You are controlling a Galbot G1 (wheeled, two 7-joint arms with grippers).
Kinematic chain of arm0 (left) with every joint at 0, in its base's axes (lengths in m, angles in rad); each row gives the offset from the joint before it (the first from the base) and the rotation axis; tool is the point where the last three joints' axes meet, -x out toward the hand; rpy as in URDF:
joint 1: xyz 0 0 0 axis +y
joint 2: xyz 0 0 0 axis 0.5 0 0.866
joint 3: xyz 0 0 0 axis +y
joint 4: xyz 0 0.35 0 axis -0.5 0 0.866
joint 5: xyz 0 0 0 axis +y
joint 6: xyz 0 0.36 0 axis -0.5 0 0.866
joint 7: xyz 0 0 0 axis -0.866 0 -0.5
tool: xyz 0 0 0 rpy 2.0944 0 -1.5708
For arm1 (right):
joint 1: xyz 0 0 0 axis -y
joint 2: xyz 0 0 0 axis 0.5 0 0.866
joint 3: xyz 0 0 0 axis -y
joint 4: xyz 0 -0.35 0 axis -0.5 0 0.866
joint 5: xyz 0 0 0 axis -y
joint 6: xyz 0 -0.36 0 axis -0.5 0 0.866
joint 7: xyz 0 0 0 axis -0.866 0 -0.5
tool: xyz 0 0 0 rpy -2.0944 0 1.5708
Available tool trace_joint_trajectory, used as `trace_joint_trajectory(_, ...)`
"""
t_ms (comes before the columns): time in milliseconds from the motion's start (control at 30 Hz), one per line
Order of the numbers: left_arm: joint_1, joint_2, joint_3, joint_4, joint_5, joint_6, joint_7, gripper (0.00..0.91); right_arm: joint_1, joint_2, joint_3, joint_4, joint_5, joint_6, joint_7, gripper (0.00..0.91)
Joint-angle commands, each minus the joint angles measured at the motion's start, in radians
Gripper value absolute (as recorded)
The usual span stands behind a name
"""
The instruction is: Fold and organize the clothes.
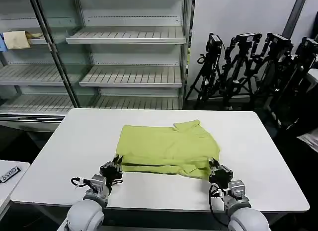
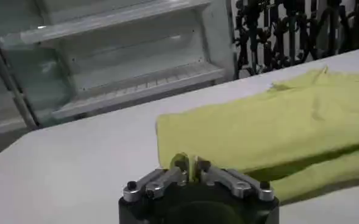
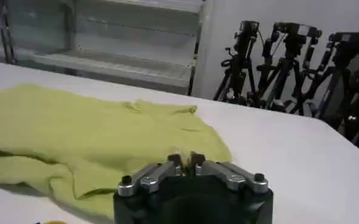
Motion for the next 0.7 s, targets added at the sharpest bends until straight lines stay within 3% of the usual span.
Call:
trace_joint_trajectory(33, 0.102, -0.020, -0.058, -0.055, -0.007, -0.002, -0.003, 0.907, -0.096, 0.001, 0.062, 0.049, -0.015, 0.013, -0.006, 0.907)
trace_joint_trajectory(300, 0.125, -0.028, -0.084, -0.023, -0.039, -0.002, -0.011, 0.907, -0.161, 0.003, 0.132, 0.055, 0.012, 0.007, 0.004, 0.907)
trace_joint_trajectory(700, 0.038, -0.034, -0.060, 0.038, -0.060, 0.008, -0.014, 0.907, -0.140, 0.025, 0.105, 0.002, 0.044, -0.028, 0.019, 0.907)
